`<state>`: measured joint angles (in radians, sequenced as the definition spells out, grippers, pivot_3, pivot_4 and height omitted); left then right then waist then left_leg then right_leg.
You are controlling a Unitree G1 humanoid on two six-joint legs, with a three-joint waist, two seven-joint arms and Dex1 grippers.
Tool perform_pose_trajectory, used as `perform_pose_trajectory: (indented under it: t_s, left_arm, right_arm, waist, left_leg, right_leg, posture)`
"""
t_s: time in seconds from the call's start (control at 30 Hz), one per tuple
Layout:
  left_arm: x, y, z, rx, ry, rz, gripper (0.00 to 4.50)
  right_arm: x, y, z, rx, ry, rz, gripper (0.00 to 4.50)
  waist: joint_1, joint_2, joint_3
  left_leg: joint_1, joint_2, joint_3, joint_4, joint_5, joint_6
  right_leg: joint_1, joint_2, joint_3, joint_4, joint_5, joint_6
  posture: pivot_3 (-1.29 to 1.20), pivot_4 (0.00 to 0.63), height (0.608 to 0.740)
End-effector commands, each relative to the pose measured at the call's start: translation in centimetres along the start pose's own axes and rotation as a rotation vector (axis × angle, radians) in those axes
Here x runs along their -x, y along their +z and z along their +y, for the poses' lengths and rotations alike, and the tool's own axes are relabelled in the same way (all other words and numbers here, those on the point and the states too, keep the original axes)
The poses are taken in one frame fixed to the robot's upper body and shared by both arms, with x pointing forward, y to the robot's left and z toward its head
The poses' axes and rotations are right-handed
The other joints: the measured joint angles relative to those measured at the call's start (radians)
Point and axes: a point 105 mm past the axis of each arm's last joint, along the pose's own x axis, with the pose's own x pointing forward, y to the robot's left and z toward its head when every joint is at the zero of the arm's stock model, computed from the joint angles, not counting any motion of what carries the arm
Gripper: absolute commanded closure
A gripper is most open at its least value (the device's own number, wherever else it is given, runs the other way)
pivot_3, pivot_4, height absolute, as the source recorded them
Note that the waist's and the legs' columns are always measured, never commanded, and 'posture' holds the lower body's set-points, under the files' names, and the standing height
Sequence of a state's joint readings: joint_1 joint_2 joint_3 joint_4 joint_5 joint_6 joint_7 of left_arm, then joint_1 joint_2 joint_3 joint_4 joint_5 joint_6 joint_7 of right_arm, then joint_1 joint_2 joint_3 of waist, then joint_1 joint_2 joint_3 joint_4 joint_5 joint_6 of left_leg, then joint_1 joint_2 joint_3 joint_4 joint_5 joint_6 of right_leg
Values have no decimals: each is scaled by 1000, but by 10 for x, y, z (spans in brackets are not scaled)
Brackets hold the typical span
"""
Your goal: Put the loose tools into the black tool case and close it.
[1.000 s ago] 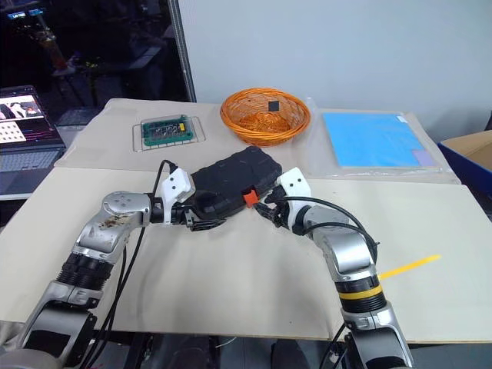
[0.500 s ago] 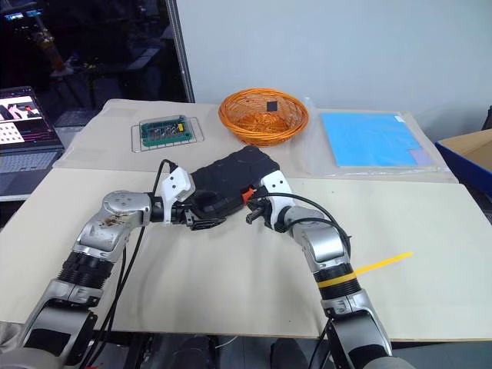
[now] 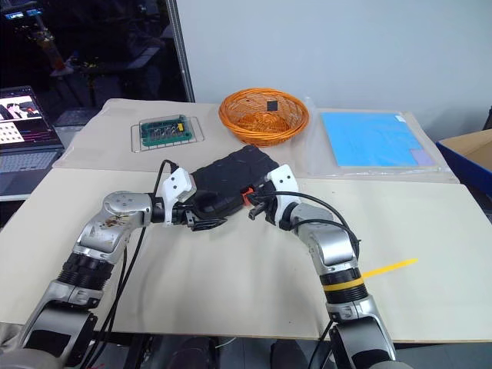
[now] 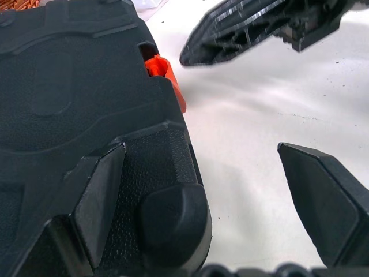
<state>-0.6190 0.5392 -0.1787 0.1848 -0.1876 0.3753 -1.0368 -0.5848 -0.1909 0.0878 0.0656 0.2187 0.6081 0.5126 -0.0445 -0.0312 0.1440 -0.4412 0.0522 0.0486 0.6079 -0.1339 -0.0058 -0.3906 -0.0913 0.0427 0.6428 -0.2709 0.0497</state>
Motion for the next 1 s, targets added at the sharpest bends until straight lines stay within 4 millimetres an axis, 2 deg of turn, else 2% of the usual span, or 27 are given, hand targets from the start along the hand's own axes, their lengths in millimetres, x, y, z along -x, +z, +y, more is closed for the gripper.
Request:
perform_pose_trajectory:
  t_s: [0.03, 0.23, 0.43, 1.0]
  left_arm:
    - [-5, -29, -10, 83, -32, 94, 0]
    - [-4, -30, -10, 84, -29, 94, 0]
    - [-3, -31, -9, 87, -22, 98, 0]
    - [-6, -34, -7, 92, -8, 112, 0]
  right_arm:
    - [-12, 14, -6, 22, -34, -54, 4448]
    - [-17, -1, -8, 45, -40, 0, 4448]
    - [-14, -21, -9, 52, -48, 75, 4448]
    - [-12, -48, -14, 17, -73, 185, 4448]
  waist:
    - [-1, 0, 0]
    - [1, 0, 0]
    - [1, 0, 0]
    - [1, 0, -3]
  left_leg:
    - [0, 0, 0, 0, 0, 0]
    - [0, 0, 0, 0, 0, 0]
    - [1, 0, 0, 0, -1, -2]
    - [7, 0, 0, 0, -4, -7]
  right_leg:
    - [0, 0, 0, 0, 0, 0]
    - [1, 0, 0, 0, 0, 0]
    - [1, 0, 0, 0, 0, 0]
    - [2, -1, 0, 0, -2, -4]
  posture:
    - [0, 150, 740]
    - [0, 150, 740]
    - [0, 150, 740]
    - [0, 150, 740]
